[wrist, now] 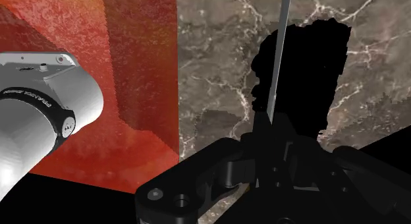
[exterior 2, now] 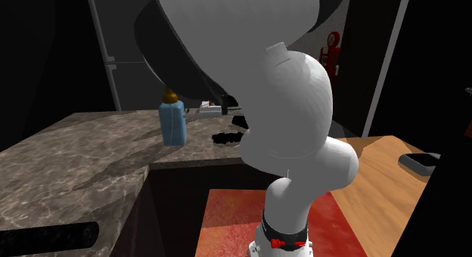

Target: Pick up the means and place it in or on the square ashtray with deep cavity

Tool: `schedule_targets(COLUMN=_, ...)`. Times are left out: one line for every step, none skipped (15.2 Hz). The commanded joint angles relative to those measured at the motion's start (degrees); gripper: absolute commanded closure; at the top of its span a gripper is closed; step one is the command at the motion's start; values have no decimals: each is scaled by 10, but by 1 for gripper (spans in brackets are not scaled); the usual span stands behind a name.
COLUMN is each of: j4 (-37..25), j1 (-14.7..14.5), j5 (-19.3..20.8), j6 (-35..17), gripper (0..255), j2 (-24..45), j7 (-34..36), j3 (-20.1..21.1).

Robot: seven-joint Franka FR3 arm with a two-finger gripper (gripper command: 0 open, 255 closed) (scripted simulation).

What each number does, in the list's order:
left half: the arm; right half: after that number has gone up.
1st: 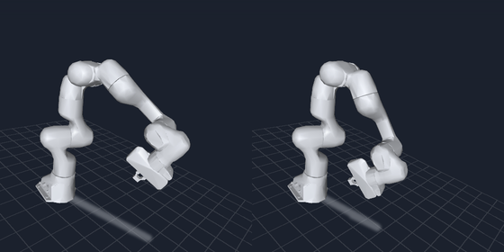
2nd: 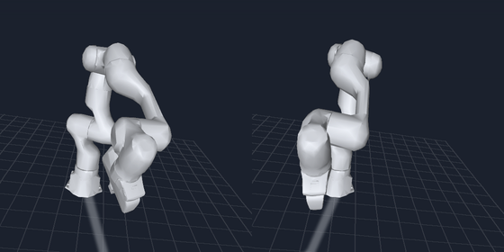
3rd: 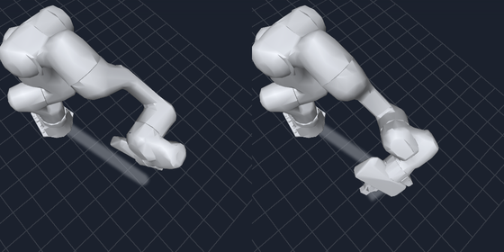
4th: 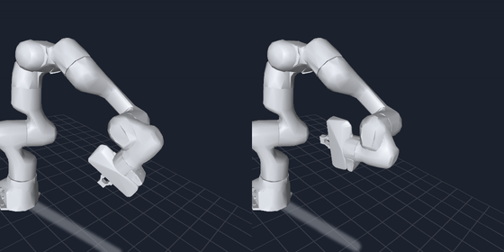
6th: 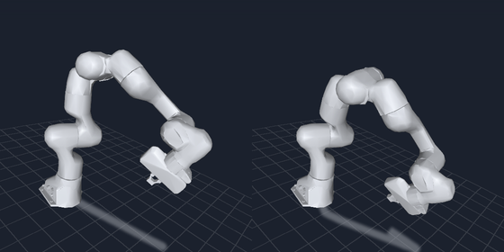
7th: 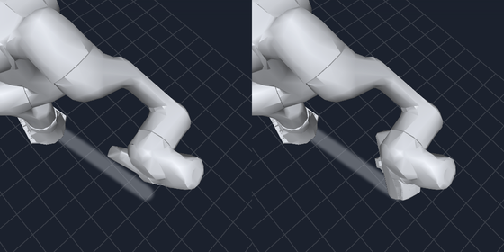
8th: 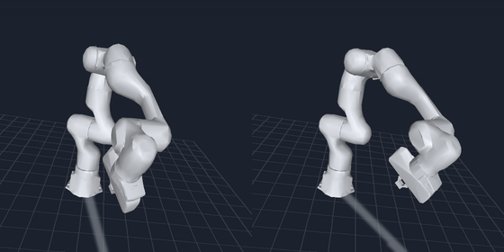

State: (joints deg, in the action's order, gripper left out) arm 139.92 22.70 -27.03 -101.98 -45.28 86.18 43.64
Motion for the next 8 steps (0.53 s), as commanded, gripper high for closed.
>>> schedule_targets(j4=-18, j1=28, j5=17, j6=-15, gripper=255, j2=33, j7=-14, j3=1)
schedule_targets(j4=-27, j1=42, j5=26, j6=-22, gripper=255, j2=49, j7=-21, j3=2)
schedule_targets(j4=-37, j1=55, j5=35, j6=-29, gripper=255, j2=66, j7=-27, j3=2)
schedule_targets(j4=-47, j1=69, j5=45, j6=-35, gripper=255, j2=83, j7=-33, j3=4)
schedule_targets(j4=-58, j1=83, j5=55, j6=-41, gripper=255, j2=101, j7=-38, j3=5)
schedule_targets(j4=-69, j1=96, j5=65, j6=-47, gripper=255, j2=119, j7=-42, j3=8)
schedule_targets(j4=-81, j1=110, j5=76, j6=-52, gripper=255, j2=138, j7=-45, j3=10)
schedule_targets(j4=-94, j1=123, j5=86, j6=-57, gripper=255, j2=156, j7=-48, j3=14)
